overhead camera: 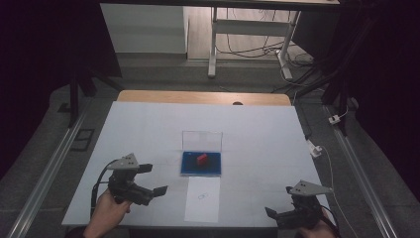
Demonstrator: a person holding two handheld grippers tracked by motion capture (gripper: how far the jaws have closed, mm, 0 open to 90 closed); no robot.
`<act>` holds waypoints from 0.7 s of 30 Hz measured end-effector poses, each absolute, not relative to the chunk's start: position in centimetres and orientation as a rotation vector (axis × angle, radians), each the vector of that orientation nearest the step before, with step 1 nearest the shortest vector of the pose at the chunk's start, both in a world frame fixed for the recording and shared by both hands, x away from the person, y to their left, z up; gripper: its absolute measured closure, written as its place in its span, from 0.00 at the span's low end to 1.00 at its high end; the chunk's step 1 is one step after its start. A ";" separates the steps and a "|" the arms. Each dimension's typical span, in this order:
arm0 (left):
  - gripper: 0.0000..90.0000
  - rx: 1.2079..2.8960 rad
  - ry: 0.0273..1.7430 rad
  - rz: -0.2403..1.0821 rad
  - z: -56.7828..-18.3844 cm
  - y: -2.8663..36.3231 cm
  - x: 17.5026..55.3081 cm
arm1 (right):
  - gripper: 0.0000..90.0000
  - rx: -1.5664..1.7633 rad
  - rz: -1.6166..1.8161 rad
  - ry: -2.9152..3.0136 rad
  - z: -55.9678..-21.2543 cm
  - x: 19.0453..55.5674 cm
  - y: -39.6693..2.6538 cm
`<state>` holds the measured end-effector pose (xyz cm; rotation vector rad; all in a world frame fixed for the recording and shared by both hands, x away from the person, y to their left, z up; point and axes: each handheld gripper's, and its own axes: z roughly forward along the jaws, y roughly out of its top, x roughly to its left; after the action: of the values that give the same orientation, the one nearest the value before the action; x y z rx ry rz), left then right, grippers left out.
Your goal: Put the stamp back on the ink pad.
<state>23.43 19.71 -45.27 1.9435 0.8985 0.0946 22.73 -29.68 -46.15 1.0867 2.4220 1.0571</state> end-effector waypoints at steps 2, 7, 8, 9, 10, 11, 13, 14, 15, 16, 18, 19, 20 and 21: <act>0.01 1.930 0.911 0.100 -45.2 20.4 22.8 | 0.00 1.087 1.056 2.422 -46.2 22.7 -29.7; 0.01 1.903 0.942 0.117 -45.3 21.9 21.4 | 0.00 1.088 1.054 2.422 -46.2 22.7 -29.7; 0.01 1.898 0.949 0.121 -45.3 22.2 21.1 | 0.00 1.088 1.054 2.423 -46.2 22.7 -29.7; 0.01 1.894 0.956 0.120 -45.4 22.5 20.9 | 0.00 1.089 1.053 2.423 -46.2 22.7 -29.7; 0.01 1.891 0.966 0.121 -45.4 22.8 20.7 | 0.00 1.087 1.052 2.423 -46.2 22.8 -29.7; 0.01 1.891 0.975 0.125 -45.5 23.1 20.5 | 0.00 1.088 1.051 2.423 -46.2 22.7 -29.6; 0.01 1.889 0.994 0.133 -45.7 23.7 20.0 | 0.00 1.088 1.051 2.423 -46.2 22.7 -29.6; 0.01 1.890 1.004 0.141 -45.8 24.0 19.7 | 0.00 1.088 1.052 2.423 -46.2 22.7 -29.7; 0.01 1.891 1.016 0.152 -45.9 24.4 19.5 | 0.00 1.088 1.052 2.423 -46.2 22.7 -29.7; 0.01 1.888 1.029 0.158 -46.0 24.8 19.3 | 0.00 1.088 1.052 2.423 -46.2 22.7 -29.7; 0.01 1.875 1.052 0.160 -46.3 25.6 18.8 | 0.00 1.088 1.050 2.422 -46.2 22.7 -29.7; 0.01 1.867 1.065 0.160 -46.4 26.0 18.6 | 0.00 1.088 1.046 2.424 -46.2 22.7 -29.6; 0.01 1.860 1.077 0.162 -46.5 26.3 18.5 | 0.00 1.088 1.045 2.424 -46.2 22.7 -29.6; 0.01 1.856 1.088 0.169 -46.6 26.6 18.3 | 0.00 1.088 1.043 2.424 -46.2 22.7 -29.6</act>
<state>18.29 26.65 -46.61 1.8557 1.0881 0.1690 22.74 -29.63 -46.16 1.0876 2.4242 1.0434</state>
